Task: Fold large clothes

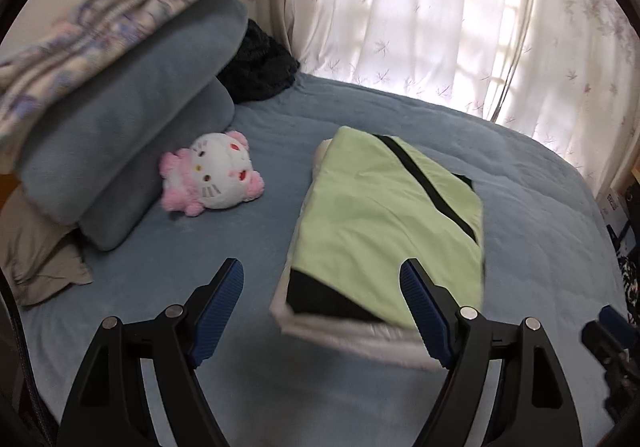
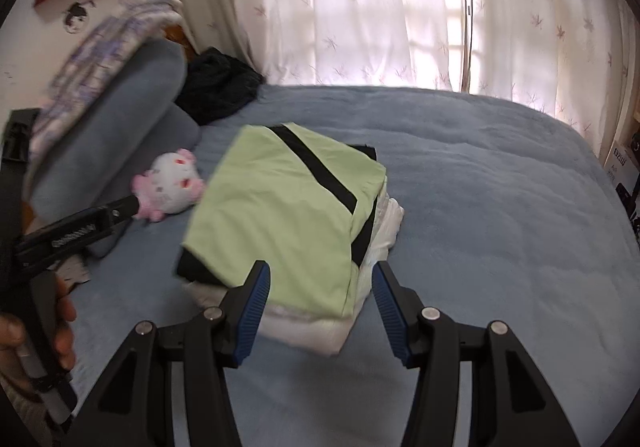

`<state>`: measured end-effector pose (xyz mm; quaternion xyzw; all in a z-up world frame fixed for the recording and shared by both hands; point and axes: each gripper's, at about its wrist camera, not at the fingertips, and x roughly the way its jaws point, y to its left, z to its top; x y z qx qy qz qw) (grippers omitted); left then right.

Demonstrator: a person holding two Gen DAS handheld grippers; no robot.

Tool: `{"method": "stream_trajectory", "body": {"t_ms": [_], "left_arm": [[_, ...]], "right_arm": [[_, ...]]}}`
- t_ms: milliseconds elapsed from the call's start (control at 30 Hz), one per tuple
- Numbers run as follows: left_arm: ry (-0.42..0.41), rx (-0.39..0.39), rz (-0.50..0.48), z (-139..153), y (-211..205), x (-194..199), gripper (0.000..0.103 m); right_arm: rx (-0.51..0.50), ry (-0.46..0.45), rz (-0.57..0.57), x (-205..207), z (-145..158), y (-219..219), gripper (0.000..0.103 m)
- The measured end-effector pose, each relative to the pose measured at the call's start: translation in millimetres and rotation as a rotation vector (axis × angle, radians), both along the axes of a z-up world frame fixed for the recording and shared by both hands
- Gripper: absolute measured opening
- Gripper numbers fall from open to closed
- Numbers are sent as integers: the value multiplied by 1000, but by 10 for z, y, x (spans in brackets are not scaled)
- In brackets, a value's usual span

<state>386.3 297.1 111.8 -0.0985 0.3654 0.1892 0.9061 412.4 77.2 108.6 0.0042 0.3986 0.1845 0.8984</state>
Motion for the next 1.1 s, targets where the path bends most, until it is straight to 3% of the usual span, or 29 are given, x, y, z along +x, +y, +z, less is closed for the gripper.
{"method": "stream_trajectory", "body": {"t_ms": [300, 467, 733, 967, 1100], "left_arm": [[-19, 48, -104, 657, -687, -1209, 80], [-8, 80, -191, 761, -1186, -1789, 86], [-17, 53, -319, 622, -1895, -2460, 87], [-16, -9, -366, 165, -2295, -2738, 87], [-28, 2, -358, -159, -2494, -2863, 87]], "right_arm": [[92, -74, 17, -1268, 1153, -775, 53], [111, -65, -2, -1809, 1327, -1154, 54], [98, -13, 2, -2475, 1015, -1550, 54], [60, -8, -50, -2889, 459, -1796, 54], [42, 9, -87, -3068, 74, -1873, 54]]}}
